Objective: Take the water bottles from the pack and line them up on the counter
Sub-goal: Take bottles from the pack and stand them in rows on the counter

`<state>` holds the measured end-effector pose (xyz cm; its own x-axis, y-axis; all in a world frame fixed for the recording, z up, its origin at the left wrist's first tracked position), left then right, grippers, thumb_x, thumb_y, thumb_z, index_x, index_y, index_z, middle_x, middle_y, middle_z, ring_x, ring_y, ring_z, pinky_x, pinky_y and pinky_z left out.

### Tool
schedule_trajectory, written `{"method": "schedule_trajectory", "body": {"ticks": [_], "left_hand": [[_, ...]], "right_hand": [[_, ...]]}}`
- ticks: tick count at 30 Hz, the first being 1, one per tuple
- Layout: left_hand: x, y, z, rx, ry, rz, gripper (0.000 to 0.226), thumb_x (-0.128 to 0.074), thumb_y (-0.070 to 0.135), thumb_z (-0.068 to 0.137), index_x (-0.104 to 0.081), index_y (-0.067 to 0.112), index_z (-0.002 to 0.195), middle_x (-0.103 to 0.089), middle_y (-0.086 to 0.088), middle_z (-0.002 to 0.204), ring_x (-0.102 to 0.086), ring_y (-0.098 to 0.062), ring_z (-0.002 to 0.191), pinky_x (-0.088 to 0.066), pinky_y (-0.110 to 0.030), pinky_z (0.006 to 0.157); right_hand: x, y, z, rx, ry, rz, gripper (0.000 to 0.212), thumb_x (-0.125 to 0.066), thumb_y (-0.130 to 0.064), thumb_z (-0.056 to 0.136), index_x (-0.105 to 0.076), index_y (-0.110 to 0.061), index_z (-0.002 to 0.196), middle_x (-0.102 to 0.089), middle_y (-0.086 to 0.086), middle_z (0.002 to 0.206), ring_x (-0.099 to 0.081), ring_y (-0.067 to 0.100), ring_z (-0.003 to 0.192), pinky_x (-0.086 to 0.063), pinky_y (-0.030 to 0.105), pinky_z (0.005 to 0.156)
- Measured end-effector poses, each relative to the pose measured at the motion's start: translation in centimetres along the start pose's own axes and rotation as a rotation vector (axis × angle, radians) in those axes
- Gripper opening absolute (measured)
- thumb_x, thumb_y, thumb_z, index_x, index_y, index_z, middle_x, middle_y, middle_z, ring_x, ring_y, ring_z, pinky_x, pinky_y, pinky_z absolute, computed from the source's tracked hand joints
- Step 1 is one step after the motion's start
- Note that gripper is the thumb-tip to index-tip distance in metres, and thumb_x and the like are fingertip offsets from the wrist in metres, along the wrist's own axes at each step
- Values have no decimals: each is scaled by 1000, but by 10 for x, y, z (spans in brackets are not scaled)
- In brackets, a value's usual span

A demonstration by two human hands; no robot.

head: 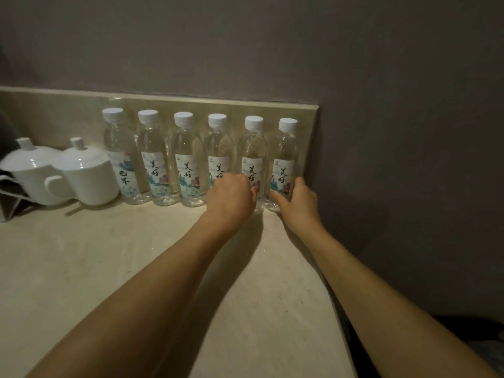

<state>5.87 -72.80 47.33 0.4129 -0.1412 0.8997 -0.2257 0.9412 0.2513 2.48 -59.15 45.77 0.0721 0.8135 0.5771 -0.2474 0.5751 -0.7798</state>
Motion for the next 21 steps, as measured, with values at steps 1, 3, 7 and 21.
{"method": "schedule_trajectory", "body": {"ticks": [1,3,7,21], "left_hand": [[0,0,-1,-4,-7,-5,41,-51,43,98,-70,7,92,-54,-9,76,-66,-33,83,-58,-40,72],[0,-1,-2,-13,-16,-19,41,-50,43,99,-70,8,91,-55,-9,74,-67,-33,82,-60,-43,73],[-1,-2,-4,-36,11,-29,43,-48,43,100,-71,8,92,-56,-8,72,-67,-33,80,-59,-43,72],[2,-7,-6,-44,34,-99,43,-49,43,99,-71,8,86,-50,-2,63,-62,-28,69,-44,-33,60]], "right_hand": [[-1,0,1,-2,2,4,48,-71,-32,87,-51,-2,120,-60,19,128,-59,35,117,-51,50,94],[-1,-1,2,3,4,3,47,-71,-31,87,-52,-2,119,-61,19,127,-59,36,116,-50,50,94],[0,0,3,12,-17,-1,48,-72,-32,87,-52,-3,120,-62,19,126,-61,35,115,-51,50,93],[-2,-3,2,23,-20,-7,49,-72,-32,86,-52,-2,120,-63,19,125,-61,35,114,-52,51,93]]}}
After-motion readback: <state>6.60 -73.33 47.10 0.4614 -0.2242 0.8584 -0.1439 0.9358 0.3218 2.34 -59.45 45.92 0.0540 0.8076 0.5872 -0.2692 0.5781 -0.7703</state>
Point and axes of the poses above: each hand's wrist, its own z-axis towards the middle knuckle, its own x-axis out of the back of the hand, y = z × x, the point moved 2 cm from there along z, towards the middle knuckle
